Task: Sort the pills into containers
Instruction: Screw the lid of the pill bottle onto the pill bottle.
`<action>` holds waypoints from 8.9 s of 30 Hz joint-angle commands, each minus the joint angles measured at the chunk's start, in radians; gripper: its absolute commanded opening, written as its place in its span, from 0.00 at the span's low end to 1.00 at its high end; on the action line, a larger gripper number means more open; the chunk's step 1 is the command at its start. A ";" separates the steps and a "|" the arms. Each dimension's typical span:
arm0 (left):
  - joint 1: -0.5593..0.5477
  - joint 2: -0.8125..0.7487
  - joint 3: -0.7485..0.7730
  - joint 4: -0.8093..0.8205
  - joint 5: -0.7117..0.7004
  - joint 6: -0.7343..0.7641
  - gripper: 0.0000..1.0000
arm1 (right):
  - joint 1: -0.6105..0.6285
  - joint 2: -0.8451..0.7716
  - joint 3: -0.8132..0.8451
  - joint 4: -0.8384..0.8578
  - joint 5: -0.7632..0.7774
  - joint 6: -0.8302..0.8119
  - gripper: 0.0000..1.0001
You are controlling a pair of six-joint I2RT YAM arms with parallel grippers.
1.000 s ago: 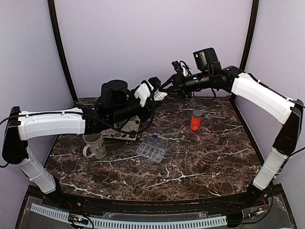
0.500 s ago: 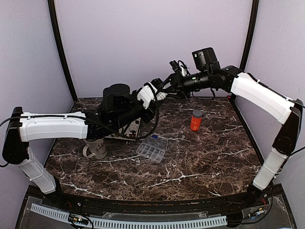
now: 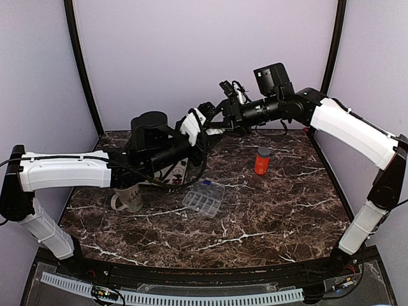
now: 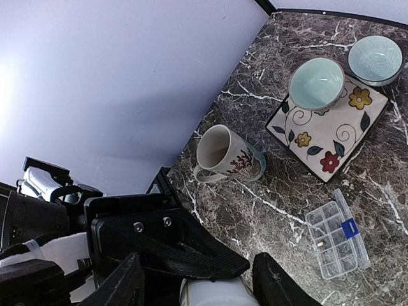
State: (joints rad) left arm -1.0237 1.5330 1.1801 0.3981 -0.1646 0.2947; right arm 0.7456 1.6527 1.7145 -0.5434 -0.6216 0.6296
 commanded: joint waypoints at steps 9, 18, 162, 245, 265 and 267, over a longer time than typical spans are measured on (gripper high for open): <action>0.167 -0.132 -0.021 -0.049 0.308 -0.241 0.00 | 0.008 -0.122 -0.073 -0.060 0.060 -0.142 0.61; 0.256 -0.117 0.056 -0.205 0.620 -0.335 0.00 | -0.011 -0.173 -0.099 -0.058 0.092 -0.282 0.66; 0.202 0.016 0.252 -0.340 0.468 -0.108 0.00 | -0.041 0.094 0.108 -0.055 -0.139 -0.167 0.00; 0.390 0.175 0.349 -0.470 1.399 -0.569 0.00 | -0.054 -0.146 -0.098 0.028 -0.041 -0.362 0.60; 0.393 0.216 0.388 -0.445 1.427 -0.586 0.00 | -0.009 -0.097 -0.082 0.041 -0.074 -0.346 0.47; 0.393 0.216 0.385 -0.444 1.428 -0.585 0.00 | -0.008 -0.094 -0.081 0.040 -0.076 -0.344 0.45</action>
State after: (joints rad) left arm -0.6369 1.7493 1.5394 -0.0738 1.2343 -0.2863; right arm 0.7254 1.5459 1.6211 -0.5308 -0.6811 0.2852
